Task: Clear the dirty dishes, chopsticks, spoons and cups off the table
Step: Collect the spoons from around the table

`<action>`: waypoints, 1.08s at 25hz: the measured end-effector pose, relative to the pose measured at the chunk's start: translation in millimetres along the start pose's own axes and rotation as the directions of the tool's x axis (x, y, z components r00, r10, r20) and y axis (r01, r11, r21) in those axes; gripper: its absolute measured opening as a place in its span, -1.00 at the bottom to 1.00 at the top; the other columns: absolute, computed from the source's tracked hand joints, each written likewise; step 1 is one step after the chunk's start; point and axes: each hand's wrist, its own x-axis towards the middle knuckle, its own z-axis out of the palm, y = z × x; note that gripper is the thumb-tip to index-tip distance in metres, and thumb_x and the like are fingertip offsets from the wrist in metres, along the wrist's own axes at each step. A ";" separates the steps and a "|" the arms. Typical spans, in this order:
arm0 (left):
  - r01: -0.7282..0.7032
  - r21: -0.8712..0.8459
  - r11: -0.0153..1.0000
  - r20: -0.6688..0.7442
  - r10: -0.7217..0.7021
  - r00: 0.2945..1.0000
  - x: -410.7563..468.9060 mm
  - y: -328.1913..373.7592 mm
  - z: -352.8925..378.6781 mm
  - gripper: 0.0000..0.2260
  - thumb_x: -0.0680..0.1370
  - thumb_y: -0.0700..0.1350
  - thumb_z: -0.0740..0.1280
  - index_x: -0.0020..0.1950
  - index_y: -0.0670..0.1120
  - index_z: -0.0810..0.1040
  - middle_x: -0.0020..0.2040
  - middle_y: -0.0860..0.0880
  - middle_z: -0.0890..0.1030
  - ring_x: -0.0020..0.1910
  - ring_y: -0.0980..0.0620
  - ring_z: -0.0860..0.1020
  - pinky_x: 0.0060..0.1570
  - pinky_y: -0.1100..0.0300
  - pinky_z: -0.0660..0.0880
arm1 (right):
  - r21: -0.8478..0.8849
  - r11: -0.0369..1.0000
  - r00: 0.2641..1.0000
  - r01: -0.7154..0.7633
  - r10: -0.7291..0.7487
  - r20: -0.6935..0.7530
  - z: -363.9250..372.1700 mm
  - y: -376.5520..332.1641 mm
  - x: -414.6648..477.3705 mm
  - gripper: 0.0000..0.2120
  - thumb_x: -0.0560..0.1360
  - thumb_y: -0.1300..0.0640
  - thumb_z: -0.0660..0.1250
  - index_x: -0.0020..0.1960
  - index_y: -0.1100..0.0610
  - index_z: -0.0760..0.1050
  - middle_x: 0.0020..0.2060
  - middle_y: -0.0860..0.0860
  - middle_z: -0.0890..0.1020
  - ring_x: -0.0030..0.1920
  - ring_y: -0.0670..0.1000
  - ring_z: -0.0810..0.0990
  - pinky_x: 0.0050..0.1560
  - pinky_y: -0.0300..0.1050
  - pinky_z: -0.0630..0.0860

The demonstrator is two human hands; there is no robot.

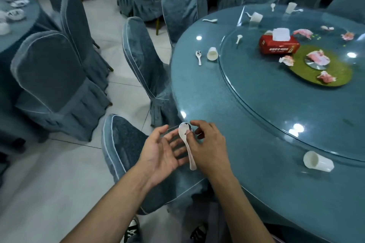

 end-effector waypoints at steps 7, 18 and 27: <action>0.004 0.010 1.000 0.021 -0.004 1.000 -27.7 62.2 -62.6 -0.48 0.54 0.12 0.21 0.36 -0.19 0.51 0.21 -0.24 0.58 0.02 -0.17 0.60 0.12 -0.11 0.50 | -0.042 0.999 0.998 -0.021 0.019 -0.054 55.7 -55.5 -14.2 -0.77 0.58 0.02 0.31 0.22 -0.06 0.57 -0.01 -0.10 0.56 0.01 -0.01 0.57 0.19 0.14 0.50; 0.071 0.003 0.997 0.060 -0.071 0.996 -63.4 171.2 -161.0 -0.51 0.62 0.09 0.18 0.38 -0.25 0.50 0.33 -0.31 0.57 0.23 -0.31 0.57 0.38 -0.30 0.40 | -0.154 0.985 0.990 -0.075 0.055 -0.130 146.5 -130.7 -24.3 -0.76 0.59 0.03 0.33 0.24 -0.02 0.57 0.07 -0.06 0.59 0.08 0.00 0.56 0.23 0.12 0.49; 0.078 -0.005 0.997 0.079 -0.078 0.994 -31.8 242.5 -182.6 -0.49 0.64 0.09 0.16 0.41 -0.25 0.48 0.32 -0.30 0.58 0.22 -0.29 0.57 0.35 -0.28 0.43 | -0.217 0.970 0.990 -0.110 0.086 -0.114 185.3 -157.4 29.1 -0.78 0.59 0.01 0.32 0.22 -0.07 0.56 0.04 -0.12 0.58 0.04 -0.05 0.57 0.21 0.09 0.50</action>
